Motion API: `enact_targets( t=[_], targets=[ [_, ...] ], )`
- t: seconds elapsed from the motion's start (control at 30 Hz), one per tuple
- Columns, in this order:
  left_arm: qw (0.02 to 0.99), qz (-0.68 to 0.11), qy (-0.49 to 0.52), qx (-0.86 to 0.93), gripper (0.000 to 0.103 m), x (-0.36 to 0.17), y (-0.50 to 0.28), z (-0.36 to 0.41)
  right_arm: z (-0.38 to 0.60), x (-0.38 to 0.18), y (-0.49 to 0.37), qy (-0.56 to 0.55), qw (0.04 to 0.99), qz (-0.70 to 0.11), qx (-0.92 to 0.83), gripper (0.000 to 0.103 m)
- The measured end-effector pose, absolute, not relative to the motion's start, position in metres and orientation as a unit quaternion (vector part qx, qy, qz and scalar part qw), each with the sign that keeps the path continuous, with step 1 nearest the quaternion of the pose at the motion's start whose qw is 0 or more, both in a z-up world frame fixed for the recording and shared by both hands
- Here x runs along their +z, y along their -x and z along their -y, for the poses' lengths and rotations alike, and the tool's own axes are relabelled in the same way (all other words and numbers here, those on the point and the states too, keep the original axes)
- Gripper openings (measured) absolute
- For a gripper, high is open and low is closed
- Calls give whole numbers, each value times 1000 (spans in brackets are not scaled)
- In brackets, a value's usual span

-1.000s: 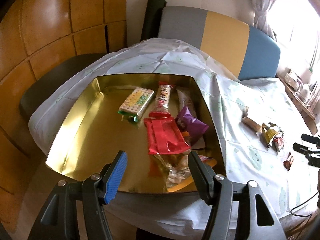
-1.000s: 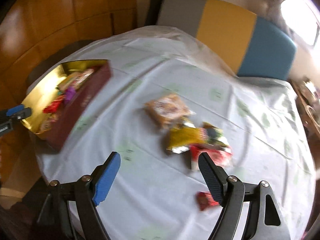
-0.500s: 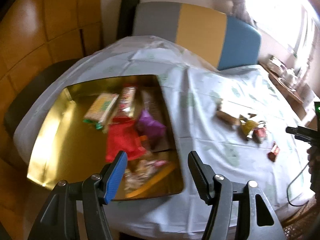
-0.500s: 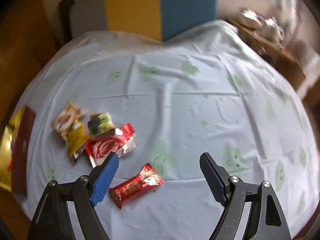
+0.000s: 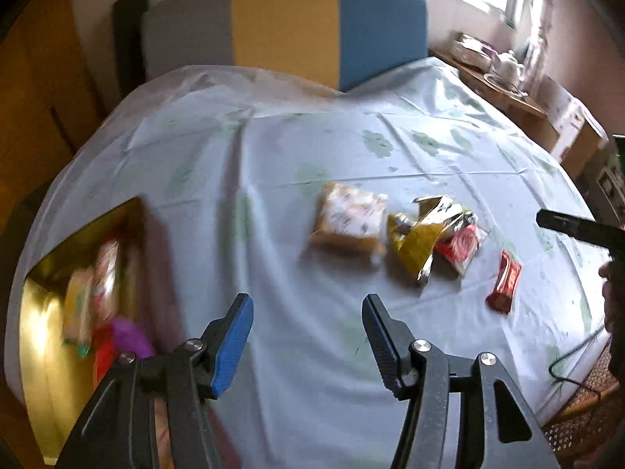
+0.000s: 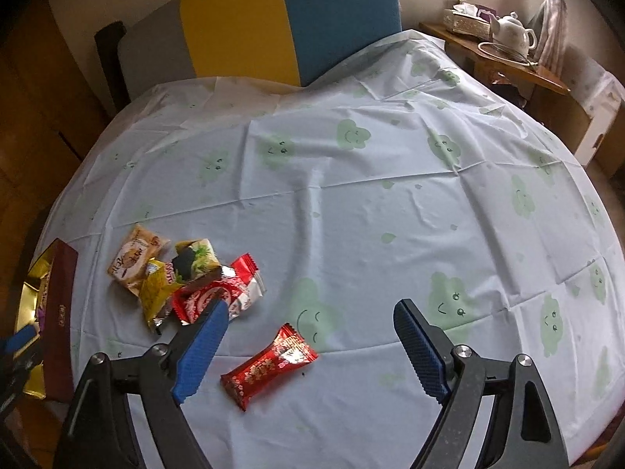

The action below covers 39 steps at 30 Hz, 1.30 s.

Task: Organize snacks
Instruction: 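Move the left gripper to the square pastry bag and grasp it, then hold the pastry bag with left while right grasps the red candy bar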

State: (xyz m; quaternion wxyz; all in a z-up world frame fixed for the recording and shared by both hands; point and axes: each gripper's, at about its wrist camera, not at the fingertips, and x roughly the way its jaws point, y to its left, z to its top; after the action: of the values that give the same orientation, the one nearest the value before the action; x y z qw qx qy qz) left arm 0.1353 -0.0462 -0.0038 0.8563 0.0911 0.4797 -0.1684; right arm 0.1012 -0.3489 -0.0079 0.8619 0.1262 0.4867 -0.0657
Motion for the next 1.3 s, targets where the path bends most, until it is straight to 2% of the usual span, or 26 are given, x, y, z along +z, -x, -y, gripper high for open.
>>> enact_targets(
  t=[0.2, 0.33, 0.73, 0.8, 1.03, 1.3],
  targets=[
    [833, -506, -114, -191, 61, -25, -181, 87, 349, -6, -102, -131, 863, -484, -57, 88],
    [825, -515, -121, -198, 72, -36, -206, 106, 351, -3, -102, -136, 865, -481, -55, 90],
    [800, -549, -142, -195, 73, -83, -246, 130, 352, -2, -105, -150, 863, -480, -44, 91],
    [813, -534, -135, -192, 62, -80, -243, 125, 352, -2, -106, -149, 863, -480, -46, 91],
    [828, -527, -76, -175, 62, -72, -199, 86, 362, 1, -104, -155, 866, -471, -69, 91],
    [843, -499, -107, -168, 62, -79, -112, 71, 367, -5, -103, -156, 859, -480, -86, 91]
  ],
)
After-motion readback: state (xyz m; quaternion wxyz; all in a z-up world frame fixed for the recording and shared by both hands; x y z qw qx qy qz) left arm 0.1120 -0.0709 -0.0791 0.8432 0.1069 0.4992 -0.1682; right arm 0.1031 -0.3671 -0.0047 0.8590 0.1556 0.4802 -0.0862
